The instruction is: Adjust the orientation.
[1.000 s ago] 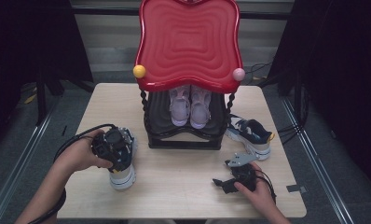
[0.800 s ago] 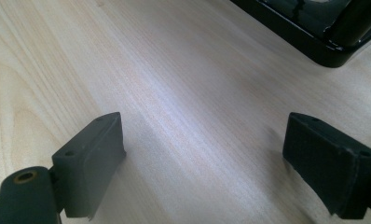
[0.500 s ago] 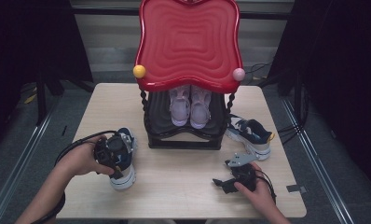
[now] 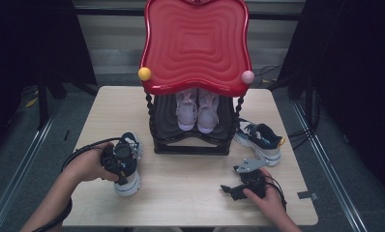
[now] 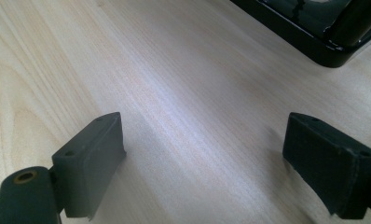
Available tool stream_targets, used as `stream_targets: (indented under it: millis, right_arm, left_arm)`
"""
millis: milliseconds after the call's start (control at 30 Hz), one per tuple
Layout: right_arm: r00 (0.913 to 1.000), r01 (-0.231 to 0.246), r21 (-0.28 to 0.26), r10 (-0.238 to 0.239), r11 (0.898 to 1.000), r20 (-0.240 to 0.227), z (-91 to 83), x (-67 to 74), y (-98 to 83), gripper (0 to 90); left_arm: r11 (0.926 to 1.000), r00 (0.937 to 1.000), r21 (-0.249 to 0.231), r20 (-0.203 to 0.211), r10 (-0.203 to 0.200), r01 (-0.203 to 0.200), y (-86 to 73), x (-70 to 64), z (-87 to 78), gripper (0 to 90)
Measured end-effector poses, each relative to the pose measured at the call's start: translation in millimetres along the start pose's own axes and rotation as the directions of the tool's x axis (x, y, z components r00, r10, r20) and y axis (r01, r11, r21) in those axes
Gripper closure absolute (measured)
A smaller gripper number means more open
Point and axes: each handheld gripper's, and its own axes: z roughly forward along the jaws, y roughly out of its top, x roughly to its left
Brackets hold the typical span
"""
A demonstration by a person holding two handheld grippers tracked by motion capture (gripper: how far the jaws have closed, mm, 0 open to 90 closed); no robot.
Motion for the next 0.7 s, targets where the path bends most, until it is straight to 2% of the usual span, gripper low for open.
stream_targets:
  millis: [67, 100, 167, 233, 267, 333, 367, 467, 567, 633, 700]
  right_arm:
    - [1.0000, -0.001, 0.000, 0.001, 1.000, 0.000, 0.0, 0.1, 0.0, 11.7]
    - [1.0000, 0.000, 0.000, 0.000, 1.000, 0.000, 0.0, 0.0, 0.0, 11.7]
    - [1.0000, -0.001, 0.000, 0.001, 1.000, 0.000, 0.0, 0.1, 0.0, 11.7]
    - [1.0000, 0.000, 0.000, 0.000, 1.000, 0.001, 0.0, 0.0, 0.0, 11.8]
    - [1.0000, 0.000, 0.000, 0.000, 1.000, 0.000, 0.0, 0.0, 0.0, 11.7]
    - [1.0000, 0.000, 0.000, 0.000, 1.000, 0.001, 0.0, 0.0, 0.0, 11.7]
    - [1.0000, 0.000, 0.000, 0.000, 1.000, 0.001, 0.0, 0.0, 0.0, 11.7]
    - [1.0000, 0.000, 0.000, 0.000, 1.000, 0.000, 0.0, 0.0, 0.0, 11.8]
    - [1.0000, 0.001, 0.000, -0.001, 1.000, 0.001, 0.0, 0.0, 0.0, 11.7]
    - [1.0000, -0.001, 0.000, 0.001, 1.000, 0.000, 0.0, 0.0, 0.0, 11.7]
    - [1.0000, -0.001, 0.000, 0.001, 1.000, 0.001, 0.0, 0.0, 0.0, 11.7]
  left_arm:
    - [1.0000, 1.0000, 0.008, 0.006, -0.003, 0.003, 1.4, -0.4, -0.4, 62.7]
    - [0.9997, 0.9999, 0.022, 0.004, 0.014, -0.014, 2.3, 0.3, -0.8, 63.7]
    - [0.9999, 0.9999, 0.015, 0.012, -0.001, 0.001, 4.0, -0.4, 0.0, 65.2]
    - [0.9995, 0.9998, 0.032, 0.020, 0.006, -0.007, 6.3, -0.1, -0.3, 67.3]
    - [0.9994, 0.9997, 0.032, 0.024, -0.011, 0.010, 7.3, -0.9, -0.2, 67.8]
    - [0.9993, 0.9996, 0.038, 0.029, -0.005, 0.004, 9.4, 0.1, -0.7, 69.2]
    - [0.9994, 0.9990, 0.029, 0.038, -0.023, 0.021, 9.5, -0.9, -0.3, 69.8]
    - [0.9990, 0.9976, 0.016, 0.056, -0.042, 0.041, 10.2, 0.0, -0.2, 71.1]
    - [0.9966, 0.9936, 0.012, 0.077, -0.082, 0.082, 9.8, 2.7, -0.4, 71.8]
    - [0.9953, 0.9926, 0.016, 0.074, -0.096, 0.095, 10.2, 1.9, -0.2, 71.9]
    - [0.9953, 0.9935, 0.032, 0.065, -0.094, 0.092, 12.5, 1.5, -0.8, 71.3]
